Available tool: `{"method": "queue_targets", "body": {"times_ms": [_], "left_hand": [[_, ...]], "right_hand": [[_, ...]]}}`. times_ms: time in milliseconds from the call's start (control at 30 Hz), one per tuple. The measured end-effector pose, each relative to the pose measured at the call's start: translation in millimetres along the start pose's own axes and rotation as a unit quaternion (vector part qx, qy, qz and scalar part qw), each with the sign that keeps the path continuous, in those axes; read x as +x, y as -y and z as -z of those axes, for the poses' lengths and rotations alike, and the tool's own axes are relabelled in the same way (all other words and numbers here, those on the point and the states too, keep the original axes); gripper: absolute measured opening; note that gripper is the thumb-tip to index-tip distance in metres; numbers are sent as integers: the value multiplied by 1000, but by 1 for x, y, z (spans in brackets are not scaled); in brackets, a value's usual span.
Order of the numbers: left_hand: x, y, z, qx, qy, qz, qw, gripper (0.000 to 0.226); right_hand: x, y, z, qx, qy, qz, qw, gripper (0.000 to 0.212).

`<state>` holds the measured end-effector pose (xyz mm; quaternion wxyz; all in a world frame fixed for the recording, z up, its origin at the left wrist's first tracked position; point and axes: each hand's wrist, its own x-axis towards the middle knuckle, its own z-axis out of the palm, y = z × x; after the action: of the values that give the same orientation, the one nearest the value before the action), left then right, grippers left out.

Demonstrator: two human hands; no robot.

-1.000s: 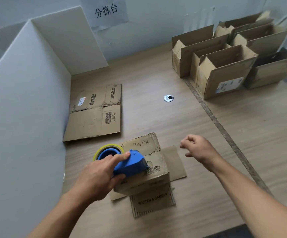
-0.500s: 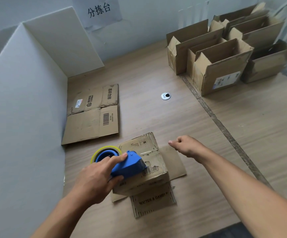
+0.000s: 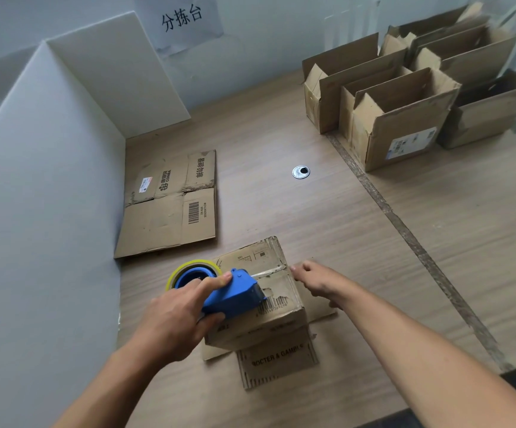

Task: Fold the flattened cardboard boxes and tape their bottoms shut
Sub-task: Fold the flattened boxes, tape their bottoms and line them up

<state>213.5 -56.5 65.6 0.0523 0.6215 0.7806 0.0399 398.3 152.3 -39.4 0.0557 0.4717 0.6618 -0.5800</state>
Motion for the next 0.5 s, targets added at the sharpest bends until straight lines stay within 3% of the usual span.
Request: {"method": "queue_targets", "body": {"times_ms": [100, 167, 233, 333, 400, 500], "left_hand": [[1, 0, 0, 1, 2, -3, 1000, 69], [0, 0, 0, 15, 2, -3, 1000, 72], [0, -1, -1, 20, 4, -2, 1000, 75], [2, -2, 0, 2, 12, 7, 1000, 74], [3, -2, 3, -9, 28, 17, 999, 72], [4, -2, 5, -10, 52, 32, 998, 73]], "right_hand": [[5, -11, -13, 64, -11, -33, 997, 52], [1, -18, -25, 148, -20, -81, 986, 77], [2, -23, -34, 154, -48, -37, 986, 91], [4, -22, -35, 80, -122, 37, 989, 62], [-2, -13, -25, 89, -184, 68, 976, 39], [-15, 4, -11, 213, -120, 109, 963, 16]]}}
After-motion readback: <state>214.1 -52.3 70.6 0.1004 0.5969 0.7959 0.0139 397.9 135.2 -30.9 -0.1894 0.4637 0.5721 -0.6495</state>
